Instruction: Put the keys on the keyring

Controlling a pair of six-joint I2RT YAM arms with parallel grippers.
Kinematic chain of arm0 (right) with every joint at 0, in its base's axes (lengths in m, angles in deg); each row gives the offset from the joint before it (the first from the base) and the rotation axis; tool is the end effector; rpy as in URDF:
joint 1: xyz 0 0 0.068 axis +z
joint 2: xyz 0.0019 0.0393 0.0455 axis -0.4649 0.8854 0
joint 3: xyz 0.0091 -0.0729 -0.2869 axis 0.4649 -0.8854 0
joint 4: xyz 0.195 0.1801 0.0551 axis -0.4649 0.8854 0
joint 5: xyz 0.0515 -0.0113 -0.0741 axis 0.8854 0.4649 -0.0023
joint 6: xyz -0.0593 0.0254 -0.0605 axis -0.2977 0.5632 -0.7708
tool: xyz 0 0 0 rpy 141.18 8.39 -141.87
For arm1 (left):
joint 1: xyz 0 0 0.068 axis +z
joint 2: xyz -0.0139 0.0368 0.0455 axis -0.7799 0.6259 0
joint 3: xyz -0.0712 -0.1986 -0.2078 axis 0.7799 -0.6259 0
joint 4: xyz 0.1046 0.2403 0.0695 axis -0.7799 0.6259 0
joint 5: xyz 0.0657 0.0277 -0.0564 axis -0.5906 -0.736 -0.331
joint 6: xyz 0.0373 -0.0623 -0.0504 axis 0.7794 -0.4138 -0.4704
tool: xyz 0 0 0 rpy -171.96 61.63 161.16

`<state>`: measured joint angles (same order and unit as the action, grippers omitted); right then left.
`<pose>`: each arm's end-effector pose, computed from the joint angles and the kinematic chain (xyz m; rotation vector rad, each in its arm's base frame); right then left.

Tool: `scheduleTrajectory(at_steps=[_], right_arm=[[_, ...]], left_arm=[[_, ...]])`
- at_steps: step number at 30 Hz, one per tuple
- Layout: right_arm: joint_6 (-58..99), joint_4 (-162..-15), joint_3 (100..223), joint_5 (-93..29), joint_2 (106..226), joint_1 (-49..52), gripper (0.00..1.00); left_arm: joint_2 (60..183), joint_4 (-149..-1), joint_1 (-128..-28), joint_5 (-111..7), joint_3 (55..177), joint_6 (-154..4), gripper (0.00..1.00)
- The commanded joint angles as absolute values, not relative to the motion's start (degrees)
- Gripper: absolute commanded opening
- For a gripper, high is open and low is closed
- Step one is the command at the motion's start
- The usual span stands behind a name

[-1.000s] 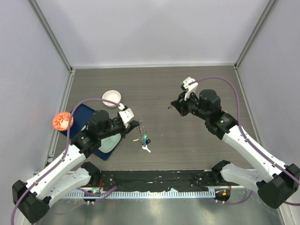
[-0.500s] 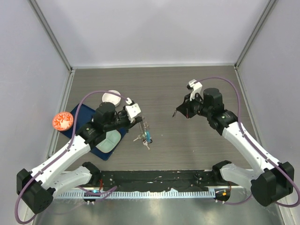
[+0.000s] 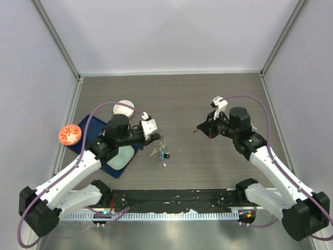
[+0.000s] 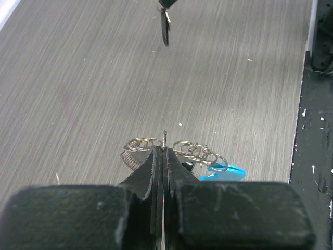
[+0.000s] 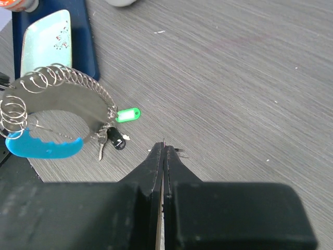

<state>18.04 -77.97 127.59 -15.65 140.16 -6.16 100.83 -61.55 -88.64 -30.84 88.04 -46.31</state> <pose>0.2215 0.1217 0.2873 -0.5671 1.9525 0.7077 0.1735 -0.1808 0.3071 1.1963 1.5670 -0.7273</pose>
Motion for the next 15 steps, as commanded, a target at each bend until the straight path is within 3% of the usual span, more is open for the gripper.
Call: scheduleTrajectory(at_steps=[1,15], right_arm=[[16.78,-82.77,126.83,-13.91,136.45,-5.99,0.01],[14.14,-92.36,123.32,-9.07,135.92,-0.29,0.01]], left_arm=[[101.37,-64.82,-88.61,-25.47,88.77,-43.79,0.0],[103.13,-64.64,-88.52,-19.76,89.03,-40.1,0.0]])
